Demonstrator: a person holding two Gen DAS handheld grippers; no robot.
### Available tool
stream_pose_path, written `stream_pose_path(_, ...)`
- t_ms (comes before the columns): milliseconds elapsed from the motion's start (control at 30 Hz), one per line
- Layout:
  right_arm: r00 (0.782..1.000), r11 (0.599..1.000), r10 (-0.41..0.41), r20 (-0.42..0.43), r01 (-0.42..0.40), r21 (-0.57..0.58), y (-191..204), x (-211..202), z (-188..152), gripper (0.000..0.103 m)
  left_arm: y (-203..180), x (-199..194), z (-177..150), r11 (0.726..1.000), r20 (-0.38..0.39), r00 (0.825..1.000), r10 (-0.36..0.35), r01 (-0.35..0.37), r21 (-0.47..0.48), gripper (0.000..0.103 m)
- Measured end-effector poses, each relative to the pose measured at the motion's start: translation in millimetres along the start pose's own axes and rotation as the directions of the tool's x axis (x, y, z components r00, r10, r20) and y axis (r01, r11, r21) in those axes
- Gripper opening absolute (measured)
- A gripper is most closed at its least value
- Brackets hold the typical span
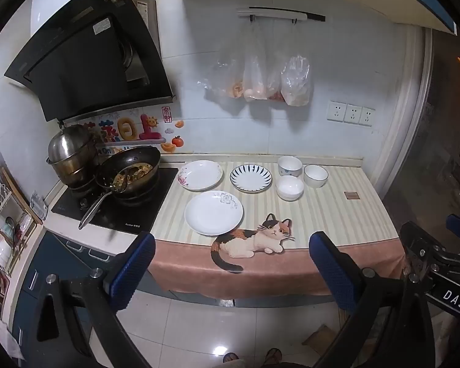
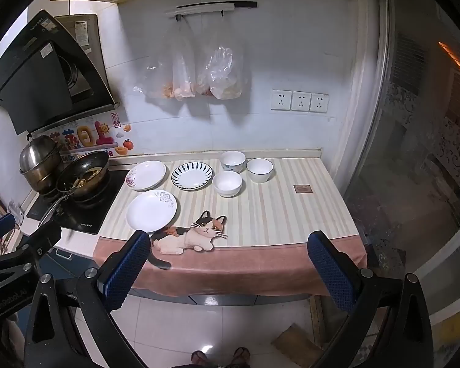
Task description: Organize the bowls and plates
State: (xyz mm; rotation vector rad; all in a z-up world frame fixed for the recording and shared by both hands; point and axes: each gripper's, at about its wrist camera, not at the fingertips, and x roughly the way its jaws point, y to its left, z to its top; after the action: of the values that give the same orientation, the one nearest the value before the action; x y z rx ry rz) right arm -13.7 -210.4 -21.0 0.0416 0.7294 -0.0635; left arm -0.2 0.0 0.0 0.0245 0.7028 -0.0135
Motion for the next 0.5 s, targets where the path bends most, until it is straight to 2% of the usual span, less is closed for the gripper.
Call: stream_pose_path(500,1.000,1.000,-0.007,0.007,0.007,-0.002,-6.9,1.0,1.8,0.103,-5.3,1.7,4.0,1.000,0.002,1.000,-0.005,0.005,0.008,0.103)
